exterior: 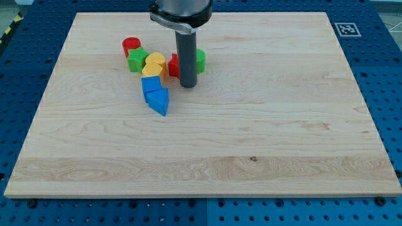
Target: Nudge red star up a bit
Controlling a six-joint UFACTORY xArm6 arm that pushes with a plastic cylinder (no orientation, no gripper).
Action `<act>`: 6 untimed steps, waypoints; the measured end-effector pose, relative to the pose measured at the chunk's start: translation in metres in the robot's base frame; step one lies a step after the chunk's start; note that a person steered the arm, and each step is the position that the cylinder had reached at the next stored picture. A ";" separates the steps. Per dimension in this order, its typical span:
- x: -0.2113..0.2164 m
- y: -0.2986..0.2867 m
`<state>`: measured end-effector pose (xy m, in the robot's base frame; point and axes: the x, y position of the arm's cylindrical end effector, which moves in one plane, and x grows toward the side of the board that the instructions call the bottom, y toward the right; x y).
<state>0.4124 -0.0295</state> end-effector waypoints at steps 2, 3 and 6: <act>-0.007 0.000; -0.013 0.000; -0.026 0.000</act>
